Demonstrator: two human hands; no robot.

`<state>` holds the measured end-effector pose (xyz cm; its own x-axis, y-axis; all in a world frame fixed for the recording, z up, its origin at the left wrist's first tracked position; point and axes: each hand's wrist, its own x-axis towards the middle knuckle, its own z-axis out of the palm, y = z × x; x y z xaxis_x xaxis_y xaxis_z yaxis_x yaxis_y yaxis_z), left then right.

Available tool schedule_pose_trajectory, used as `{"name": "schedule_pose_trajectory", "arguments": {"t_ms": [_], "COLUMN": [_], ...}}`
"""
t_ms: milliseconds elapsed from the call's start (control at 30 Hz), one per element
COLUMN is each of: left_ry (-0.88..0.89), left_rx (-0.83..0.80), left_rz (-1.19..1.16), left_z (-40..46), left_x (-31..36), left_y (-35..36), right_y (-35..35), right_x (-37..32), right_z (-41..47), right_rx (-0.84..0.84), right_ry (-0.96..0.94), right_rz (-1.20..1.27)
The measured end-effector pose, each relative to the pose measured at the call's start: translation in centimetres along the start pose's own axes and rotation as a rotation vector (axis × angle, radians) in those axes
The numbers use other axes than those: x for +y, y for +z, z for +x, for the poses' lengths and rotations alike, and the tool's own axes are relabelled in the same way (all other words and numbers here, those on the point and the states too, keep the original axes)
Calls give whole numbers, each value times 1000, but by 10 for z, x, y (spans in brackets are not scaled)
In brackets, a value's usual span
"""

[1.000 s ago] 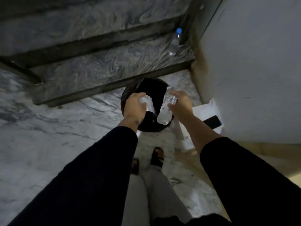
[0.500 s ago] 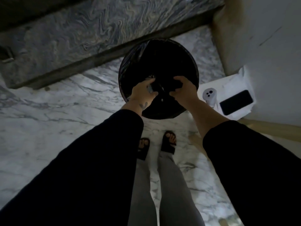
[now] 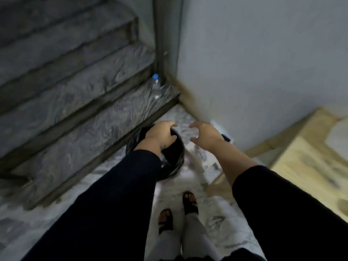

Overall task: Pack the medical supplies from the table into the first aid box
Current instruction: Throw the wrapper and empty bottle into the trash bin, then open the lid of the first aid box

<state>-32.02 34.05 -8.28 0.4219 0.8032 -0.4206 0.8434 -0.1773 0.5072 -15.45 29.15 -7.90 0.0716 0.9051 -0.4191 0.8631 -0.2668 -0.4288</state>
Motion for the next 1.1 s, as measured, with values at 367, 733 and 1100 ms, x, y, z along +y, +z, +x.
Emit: {"name": "schedule_pose_trajectory", "arguments": {"t_ms": [367,733,1100], "left_ry": [497,893,1086], "left_rx": [-66,-65,191], "left_rz": [200,286,407], "left_z": [-15,-1,26], "left_x": [243,384,403], "left_y": [18,112,156], "right_y": [-140,-154,-128], "right_x": [113,253,303], "right_z": [-168,-250,-222], "right_rx": [471,654,781], "right_ry": [344,588,540], "right_rz": [16,-224,-448]}}
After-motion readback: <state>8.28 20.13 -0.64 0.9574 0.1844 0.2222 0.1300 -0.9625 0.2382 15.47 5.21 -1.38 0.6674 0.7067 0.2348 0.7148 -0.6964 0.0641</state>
